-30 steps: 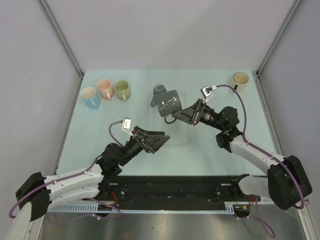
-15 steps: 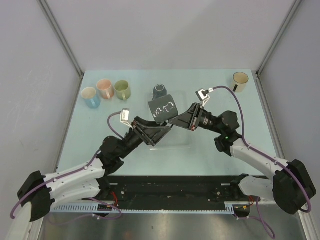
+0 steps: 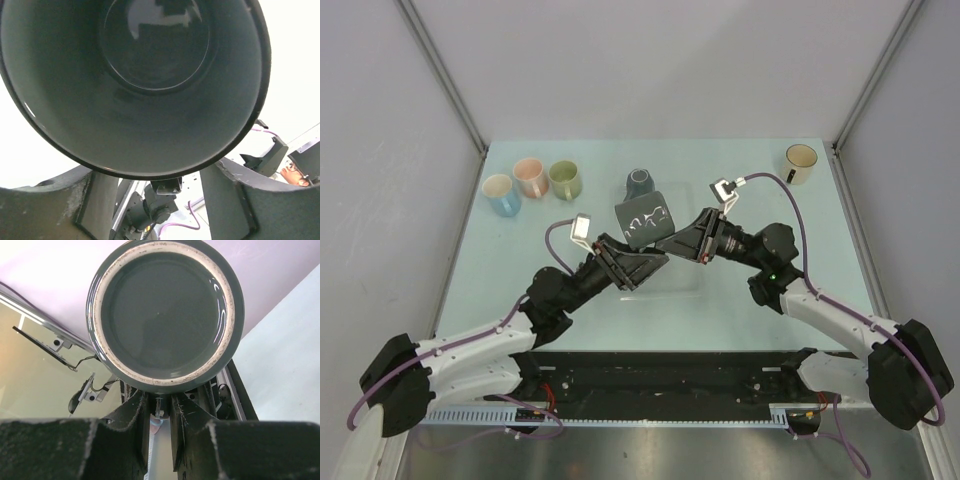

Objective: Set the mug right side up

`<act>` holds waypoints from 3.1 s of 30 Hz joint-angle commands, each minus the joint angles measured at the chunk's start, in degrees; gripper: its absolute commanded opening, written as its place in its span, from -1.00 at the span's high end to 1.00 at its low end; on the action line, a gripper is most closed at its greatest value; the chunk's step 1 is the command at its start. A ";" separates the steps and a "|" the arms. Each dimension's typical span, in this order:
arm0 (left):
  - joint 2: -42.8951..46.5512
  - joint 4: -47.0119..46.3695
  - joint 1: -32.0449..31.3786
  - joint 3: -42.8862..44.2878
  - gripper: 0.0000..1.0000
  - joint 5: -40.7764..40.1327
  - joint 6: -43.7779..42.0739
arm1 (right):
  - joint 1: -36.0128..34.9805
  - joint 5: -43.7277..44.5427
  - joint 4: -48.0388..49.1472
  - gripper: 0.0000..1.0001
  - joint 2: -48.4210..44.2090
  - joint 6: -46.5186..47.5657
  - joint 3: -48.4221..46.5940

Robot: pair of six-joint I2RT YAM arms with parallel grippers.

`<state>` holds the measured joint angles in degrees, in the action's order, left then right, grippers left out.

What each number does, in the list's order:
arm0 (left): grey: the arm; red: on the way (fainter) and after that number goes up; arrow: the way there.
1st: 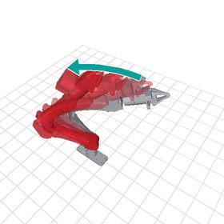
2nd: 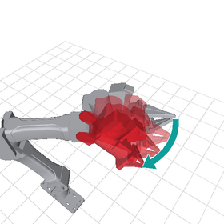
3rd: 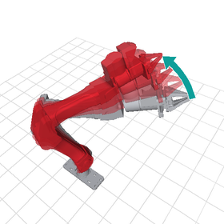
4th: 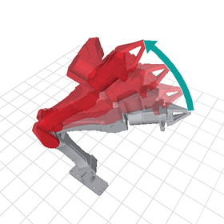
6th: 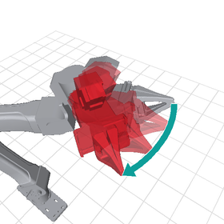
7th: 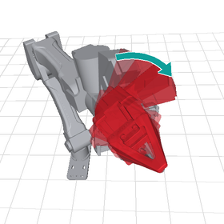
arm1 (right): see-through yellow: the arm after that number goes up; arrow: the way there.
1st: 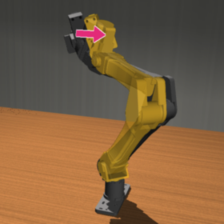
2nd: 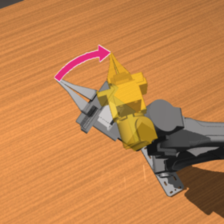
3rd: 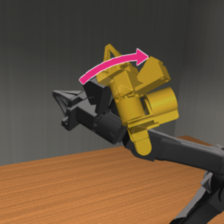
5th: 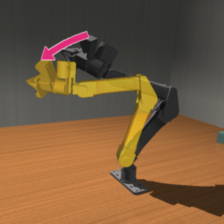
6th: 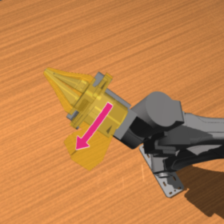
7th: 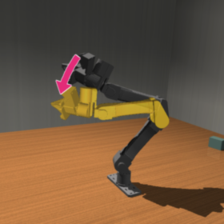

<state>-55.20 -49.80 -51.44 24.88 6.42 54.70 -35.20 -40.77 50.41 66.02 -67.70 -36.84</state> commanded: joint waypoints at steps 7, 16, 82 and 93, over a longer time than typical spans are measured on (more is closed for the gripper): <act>0.00 -4.95 0.99 3.33 -0.22 1.85 1.99 | -0.92 1.22 3.03 1.00 -2.82 2.40 -1.30; 0.44 -5.13 1.43 4.56 0.05 2.29 3.05 | -1.97 1.14 0.48 1.00 -3.53 4.33 -1.31; 7.12 4.80 1.87 3.24 1.00 -1.58 -2.74 | -5.23 6.23 -19.12 -0.18 -8.54 17.78 -7.19; 8.44 6.99 0.55 4.56 1.00 -1.14 -5.04 | -5.05 8.16 -22.54 -0.19 -8.01 19.71 -7.54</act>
<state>-49.06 -38.96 -50.24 26.89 6.07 52.36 -40.16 -33.56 29.28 58.52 -50.09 -41.65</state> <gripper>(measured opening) 0.241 0.596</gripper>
